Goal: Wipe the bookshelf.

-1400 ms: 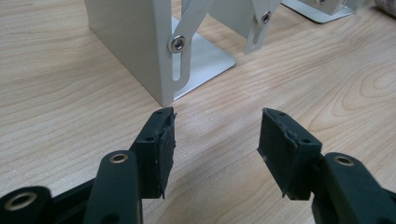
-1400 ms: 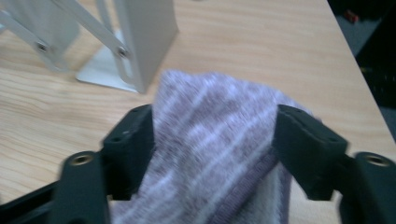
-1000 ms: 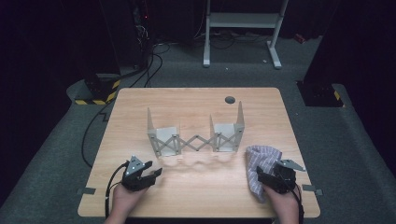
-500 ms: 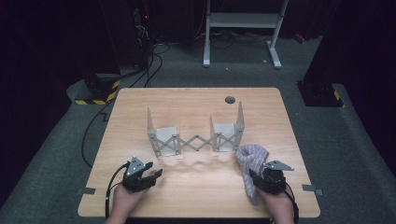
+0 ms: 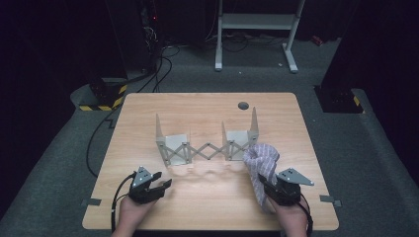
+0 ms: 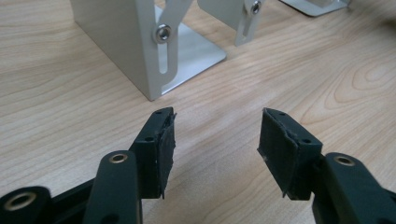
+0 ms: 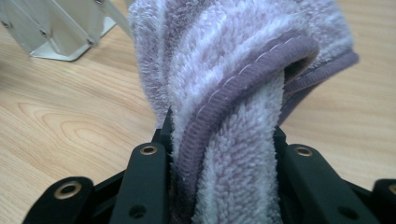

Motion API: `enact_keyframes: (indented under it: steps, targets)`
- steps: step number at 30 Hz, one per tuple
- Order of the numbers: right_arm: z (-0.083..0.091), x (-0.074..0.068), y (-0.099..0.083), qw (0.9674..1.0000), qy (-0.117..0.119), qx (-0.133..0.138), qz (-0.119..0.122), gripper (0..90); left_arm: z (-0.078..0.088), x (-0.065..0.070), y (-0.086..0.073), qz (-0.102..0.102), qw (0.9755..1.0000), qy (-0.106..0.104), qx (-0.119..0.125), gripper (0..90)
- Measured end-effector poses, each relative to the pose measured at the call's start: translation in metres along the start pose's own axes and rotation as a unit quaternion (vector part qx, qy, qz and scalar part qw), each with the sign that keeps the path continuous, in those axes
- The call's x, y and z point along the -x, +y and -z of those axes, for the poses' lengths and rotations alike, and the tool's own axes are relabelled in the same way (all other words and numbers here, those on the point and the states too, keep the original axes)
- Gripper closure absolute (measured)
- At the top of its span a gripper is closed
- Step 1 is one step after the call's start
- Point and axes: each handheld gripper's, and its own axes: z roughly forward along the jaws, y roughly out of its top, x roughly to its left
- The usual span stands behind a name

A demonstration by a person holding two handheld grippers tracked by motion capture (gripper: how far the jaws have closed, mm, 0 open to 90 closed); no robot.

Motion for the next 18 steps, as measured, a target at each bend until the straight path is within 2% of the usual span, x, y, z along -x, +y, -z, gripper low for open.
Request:
enact_keyframes:
  steps: [2, 4, 5, 6, 7, 9, 12, 18]
  targets:
    - [-0.003, -0.002, 0.000, 1.0000, 0.002, -0.004, 0.003, 64.8, 0.000, -0.001, 0.000, 0.002, 1.0000, 0.000, 0.002, 45.4]
    - [-0.014, -0.002, -0.003, 0.9996, 0.005, -0.026, 0.005, 64.7, 0.001, -0.001, 0.000, -0.001, 1.0000, 0.000, 0.001, 45.4]
    - [-0.027, 0.001, -0.008, 0.9985, 0.014, -0.053, -0.002, 64.5, 0.002, 0.000, -0.001, -0.002, 1.0000, 0.000, 0.001, 45.4]
    - [-0.027, 0.001, -0.008, 0.9985, 0.014, -0.053, -0.002, 64.5, 0.002, 0.000, -0.001, -0.002, 1.0000, 0.000, 0.001, 45.4]
    - [-0.038, 0.004, -0.013, 0.9971, 0.010, -0.074, -0.009, 64.3, 0.004, 0.000, -0.002, 0.002, 1.0000, -0.002, 0.002, 45.4]
    - [-0.046, 0.007, -0.016, 0.9961, 0.003, -0.087, -0.015, 63.9, 0.005, 0.000, -0.003, 0.002, 1.0000, -0.003, 0.002, 45.4]
    - [-0.050, 0.012, -0.016, 0.9958, 0.008, -0.087, -0.027, 63.8, 0.008, 0.000, -0.005, 0.001, 1.0000, -0.002, 0.001, 45.4]
    - [-0.050, 0.008, -0.009, 0.9967, 0.014, -0.078, -0.013, 63.7, 0.012, -0.004, -0.008, 0.007, 1.0000, 0.003, 0.001, 45.3]
